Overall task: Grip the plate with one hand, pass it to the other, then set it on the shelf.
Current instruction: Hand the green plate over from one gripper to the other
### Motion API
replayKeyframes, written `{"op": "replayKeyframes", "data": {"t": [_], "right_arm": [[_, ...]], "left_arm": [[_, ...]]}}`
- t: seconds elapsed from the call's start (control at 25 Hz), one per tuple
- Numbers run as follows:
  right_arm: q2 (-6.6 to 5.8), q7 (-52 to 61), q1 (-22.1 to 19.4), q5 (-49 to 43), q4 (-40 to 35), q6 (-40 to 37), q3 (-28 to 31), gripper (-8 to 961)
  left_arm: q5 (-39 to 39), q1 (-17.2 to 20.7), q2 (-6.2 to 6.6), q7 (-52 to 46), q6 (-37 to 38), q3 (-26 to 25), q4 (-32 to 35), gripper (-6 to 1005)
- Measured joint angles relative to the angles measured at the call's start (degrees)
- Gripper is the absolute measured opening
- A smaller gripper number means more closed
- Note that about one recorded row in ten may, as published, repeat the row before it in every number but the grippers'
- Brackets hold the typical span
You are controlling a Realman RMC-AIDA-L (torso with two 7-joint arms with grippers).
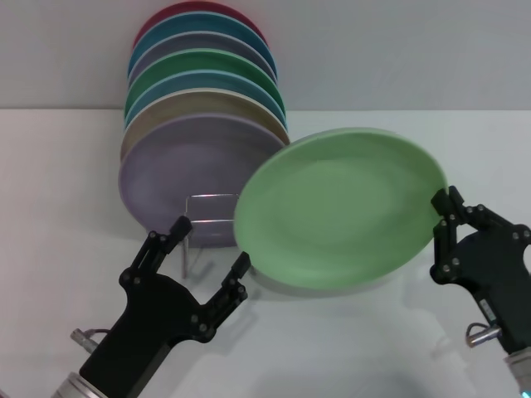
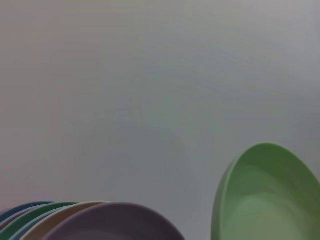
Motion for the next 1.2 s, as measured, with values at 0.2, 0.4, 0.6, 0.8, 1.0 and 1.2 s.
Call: {"op": "replayKeyframes", "data": {"t": [0.2, 0.4, 0.6, 0.8, 1.0, 1.2], "right_arm": [[0.0, -8.06, 0.01, 11.53, 3.14, -1.17, -10.87, 18], [0.0, -14.21, 0.33, 21.79, 5.49, -5.17, -19.85, 18], [0.0, -17.57, -0.18, 23.15, 7.23, -6.29, -21.24, 18], [0.0, -20.96, -0.45, 23.56, 8.6, -6.84, -22.02, 17], [0.0, -23.8, -0.48, 23.64, 9.45, -6.99, -22.17, 17], [0.0, -28.25, -0.54, 25.43, 11.23, -6.99, -23.03, 17]], "left_arm": [[-0.04, 0.06, 0.11, -0.22, -0.04, -0.61, 0.37, 747], [-0.08, -0.32, 0.18, -0.4, -0.82, -1.47, 0.48, 745], [-0.1, -0.34, 0.22, -0.42, -1.27, -3.1, 0.48, 743], [-0.14, -0.33, 0.22, -0.43, -1.7, -3.81, 0.28, 741], [-0.13, -0.06, 0.17, -0.43, -1.74, -3.82, 0.02, 738], [-0.11, -0.13, 0.13, -0.43, -3.04, -3.82, -0.68, 736]]}}
